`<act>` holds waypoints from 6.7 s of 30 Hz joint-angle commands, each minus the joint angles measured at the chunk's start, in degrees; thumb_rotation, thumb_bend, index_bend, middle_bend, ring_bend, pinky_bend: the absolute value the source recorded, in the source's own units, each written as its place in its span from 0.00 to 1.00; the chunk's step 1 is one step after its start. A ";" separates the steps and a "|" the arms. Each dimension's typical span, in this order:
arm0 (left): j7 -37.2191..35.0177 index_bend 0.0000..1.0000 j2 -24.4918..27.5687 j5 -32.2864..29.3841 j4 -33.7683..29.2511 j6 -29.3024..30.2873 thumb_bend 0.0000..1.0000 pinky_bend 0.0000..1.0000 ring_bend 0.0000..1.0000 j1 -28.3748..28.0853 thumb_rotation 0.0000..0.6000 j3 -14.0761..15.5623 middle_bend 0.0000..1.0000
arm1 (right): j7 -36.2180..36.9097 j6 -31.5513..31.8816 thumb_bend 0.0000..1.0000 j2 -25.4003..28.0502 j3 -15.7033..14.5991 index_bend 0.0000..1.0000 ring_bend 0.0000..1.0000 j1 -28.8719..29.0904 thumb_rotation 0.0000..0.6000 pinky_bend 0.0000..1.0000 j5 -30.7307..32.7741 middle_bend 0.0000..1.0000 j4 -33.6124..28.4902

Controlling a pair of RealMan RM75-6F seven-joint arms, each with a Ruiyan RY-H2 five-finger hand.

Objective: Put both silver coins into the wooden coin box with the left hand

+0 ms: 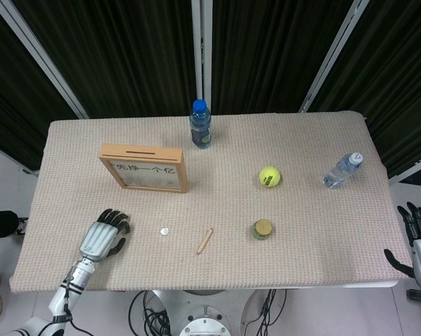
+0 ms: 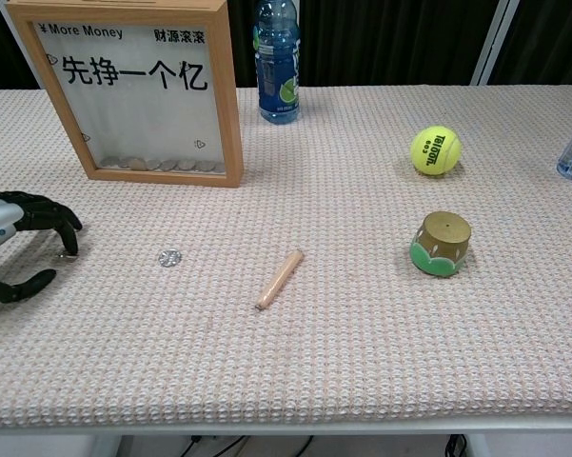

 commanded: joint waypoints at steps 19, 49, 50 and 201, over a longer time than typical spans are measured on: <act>-3.96 0.48 -4.55 0.48 7.01 2.69 0.32 0.15 0.15 -0.96 1.00 -1.54 0.26 | 0.29 -0.54 0.18 -0.10 -0.06 0.00 0.00 -0.25 1.00 0.00 0.80 0.00 0.45; -5.80 0.56 -4.30 0.89 8.17 3.71 0.37 0.15 0.16 -1.36 1.00 -1.08 0.27 | -0.50 -2.07 0.18 0.08 0.04 0.00 0.00 0.20 1.00 0.00 1.79 0.00 -0.11; -5.85 0.56 -4.29 0.84 8.18 3.62 0.37 0.15 0.16 -1.40 1.00 -1.10 0.27 | -0.51 -2.11 0.18 0.11 0.04 0.00 0.00 0.20 1.00 0.00 1.83 0.00 -0.15; -1.97 0.36 22.20 3.37 -27.25 12.70 0.38 0.16 0.12 -1.31 1.00 3.62 0.28 | 0.66 -2.03 0.18 1.86 0.30 0.00 0.00 0.92 1.00 0.00 0.90 0.00 -2.99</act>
